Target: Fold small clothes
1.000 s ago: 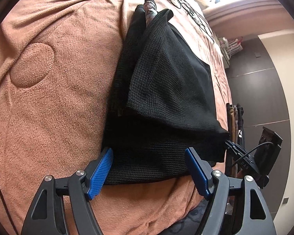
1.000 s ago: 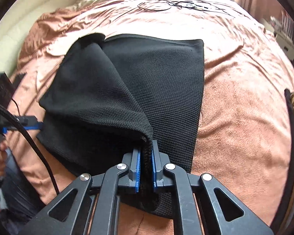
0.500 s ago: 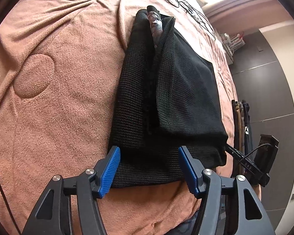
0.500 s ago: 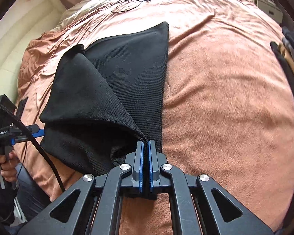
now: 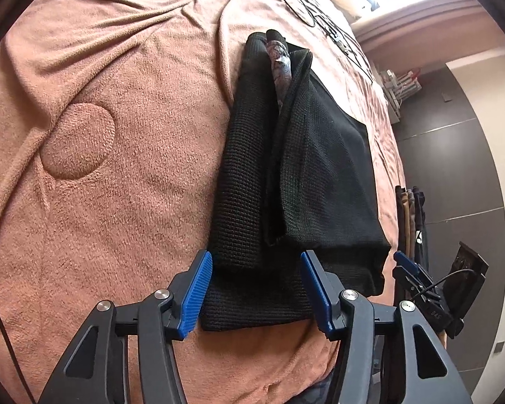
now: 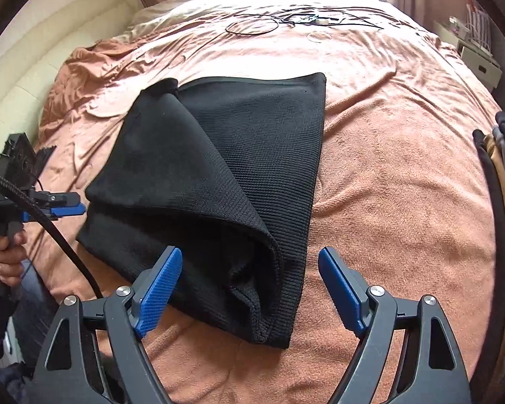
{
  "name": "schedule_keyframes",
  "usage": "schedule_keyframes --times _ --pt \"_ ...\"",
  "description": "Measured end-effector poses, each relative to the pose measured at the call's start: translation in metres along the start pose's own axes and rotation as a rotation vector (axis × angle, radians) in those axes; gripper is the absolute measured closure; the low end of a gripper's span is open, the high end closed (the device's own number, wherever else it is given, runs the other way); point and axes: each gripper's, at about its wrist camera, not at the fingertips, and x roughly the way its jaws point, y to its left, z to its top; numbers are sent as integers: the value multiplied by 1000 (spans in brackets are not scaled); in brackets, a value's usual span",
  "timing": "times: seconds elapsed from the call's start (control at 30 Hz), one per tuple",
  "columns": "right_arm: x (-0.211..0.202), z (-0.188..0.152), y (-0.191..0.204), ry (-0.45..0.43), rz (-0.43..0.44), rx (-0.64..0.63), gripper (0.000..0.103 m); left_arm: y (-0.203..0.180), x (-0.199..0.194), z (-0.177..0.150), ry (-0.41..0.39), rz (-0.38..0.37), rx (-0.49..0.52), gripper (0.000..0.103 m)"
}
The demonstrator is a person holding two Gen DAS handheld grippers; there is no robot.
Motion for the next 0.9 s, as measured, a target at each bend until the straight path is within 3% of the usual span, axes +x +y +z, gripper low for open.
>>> schedule_keyframes --times 0.13,0.2,0.27,0.33,0.37,0.43,0.53,0.9 --pt "17 3 10 37 -58 -83 21 -3 5 -2 7 10 7 46" --pt "25 5 16 53 -70 -119 26 -4 8 -2 9 18 11 46" --pt "33 8 23 71 -96 -158 51 -5 10 -1 9 30 15 46" --pt "38 13 26 70 -125 -181 63 -7 11 -1 8 44 22 46" --pt "39 15 26 64 -133 -185 77 -9 12 -1 8 50 27 46" --pt "38 18 21 54 -119 -148 90 -10 13 -1 9 69 37 46" --pt "31 19 8 28 -58 -78 93 -9 16 -3 23 92 49 49" --pt "33 8 -9 51 -31 -4 94 -4 21 -5 44 93 54 59"
